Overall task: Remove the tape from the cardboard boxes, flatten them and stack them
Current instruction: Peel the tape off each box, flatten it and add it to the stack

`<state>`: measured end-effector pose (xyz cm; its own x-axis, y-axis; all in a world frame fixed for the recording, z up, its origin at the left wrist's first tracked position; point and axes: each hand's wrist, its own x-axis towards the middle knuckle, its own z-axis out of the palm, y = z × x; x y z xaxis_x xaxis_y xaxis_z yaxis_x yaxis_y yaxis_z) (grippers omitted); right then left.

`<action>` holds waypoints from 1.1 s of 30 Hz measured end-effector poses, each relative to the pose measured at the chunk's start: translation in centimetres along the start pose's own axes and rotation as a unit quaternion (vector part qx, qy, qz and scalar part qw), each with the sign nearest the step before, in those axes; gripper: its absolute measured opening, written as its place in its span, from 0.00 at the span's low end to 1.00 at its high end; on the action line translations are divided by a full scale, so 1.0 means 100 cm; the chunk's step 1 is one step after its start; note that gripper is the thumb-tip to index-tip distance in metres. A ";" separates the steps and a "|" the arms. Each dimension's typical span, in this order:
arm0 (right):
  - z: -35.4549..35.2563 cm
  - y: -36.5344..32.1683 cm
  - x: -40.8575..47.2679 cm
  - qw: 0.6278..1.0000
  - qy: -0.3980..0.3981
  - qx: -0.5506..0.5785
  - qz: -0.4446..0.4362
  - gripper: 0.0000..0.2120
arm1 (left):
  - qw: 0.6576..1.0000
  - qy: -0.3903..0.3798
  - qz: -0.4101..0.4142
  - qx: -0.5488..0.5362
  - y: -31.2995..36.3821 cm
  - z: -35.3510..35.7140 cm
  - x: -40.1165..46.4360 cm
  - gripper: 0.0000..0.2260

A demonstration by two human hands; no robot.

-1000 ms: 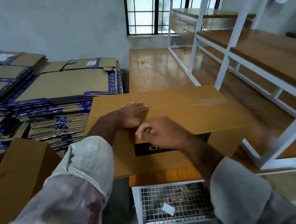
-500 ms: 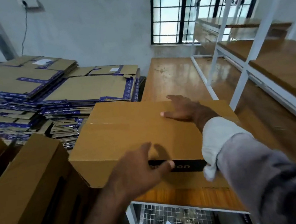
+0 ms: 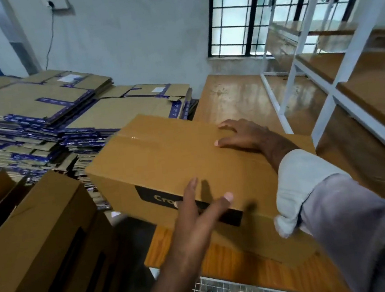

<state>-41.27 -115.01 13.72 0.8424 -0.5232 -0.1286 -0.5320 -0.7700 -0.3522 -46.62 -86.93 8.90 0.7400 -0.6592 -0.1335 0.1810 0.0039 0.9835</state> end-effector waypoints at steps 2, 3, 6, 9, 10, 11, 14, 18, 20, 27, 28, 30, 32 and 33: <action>-0.019 0.004 -0.011 0.999 0.013 0.028 0.011 0.39 | 0.999 0.032 0.024 0.015 0.006 -0.011 0.022 0.54; -0.027 0.008 -0.018 0.999 0.022 0.049 0.011 0.36 | 0.998 0.042 0.034 0.021 0.010 -0.017 0.034 0.52; -0.046 0.024 -0.039 0.995 0.050 0.081 0.042 0.30 | 0.994 0.058 0.076 0.051 0.027 -0.029 0.070 0.44; -0.048 0.038 -0.061 0.991 0.038 0.065 0.112 0.28 | 0.985 0.028 0.101 0.134 0.046 -0.033 0.109 0.34; -0.040 0.045 -0.066 0.988 0.024 0.079 0.131 0.25 | 0.980 0.012 0.095 0.172 0.051 -0.035 0.124 0.31; -0.026 0.052 -0.073 0.984 0.008 0.104 0.144 0.21 | 0.972 -0.007 0.090 0.215 0.054 -0.036 0.138 0.27; 0.027 0.058 -0.092 0.979 -0.016 0.135 0.152 0.30 | 0.916 -0.080 0.122 0.373 0.048 -0.046 0.167 0.22; 0.076 0.037 -0.102 0.971 0.074 0.162 0.161 0.33 | 0.873 -0.087 0.111 0.466 0.032 -0.072 0.175 0.32; 0.088 0.015 -0.113 0.969 0.126 0.123 0.175 0.29 | 0.832 -0.088 0.113 0.536 0.026 -0.084 0.172 0.32; 0.114 -0.040 -0.173 0.971 0.223 0.070 -0.042 0.22 | 0.876 -0.217 0.077 0.424 0.038 -0.113 0.092 0.29; 0.118 -0.043 -0.178 0.973 0.203 0.091 -0.061 0.25 | 0.884 -0.218 0.087 0.403 0.034 -0.118 0.078 0.28; 0.125 -0.045 -0.184 0.978 0.176 0.092 -0.063 0.30 | 0.884 -0.206 0.131 0.398 0.020 -0.120 0.057 0.32; 0.129 -0.047 -0.183 0.982 0.169 0.063 -0.046 0.33 | 0.851 -0.179 0.188 0.456 0.000 -0.116 0.053 0.38; 0.130 -0.047 -0.180 0.983 0.171 0.060 -0.036 0.34 | 0.827 -0.162 0.207 0.497 -0.009 -0.113 0.056 0.40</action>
<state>-52.81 -97.21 5.63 0.7890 -0.5764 0.2126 -0.4408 -0.7721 -0.4578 -35.30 -82.14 5.89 0.3635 -0.9237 0.1213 -0.7860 -0.2342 0.5722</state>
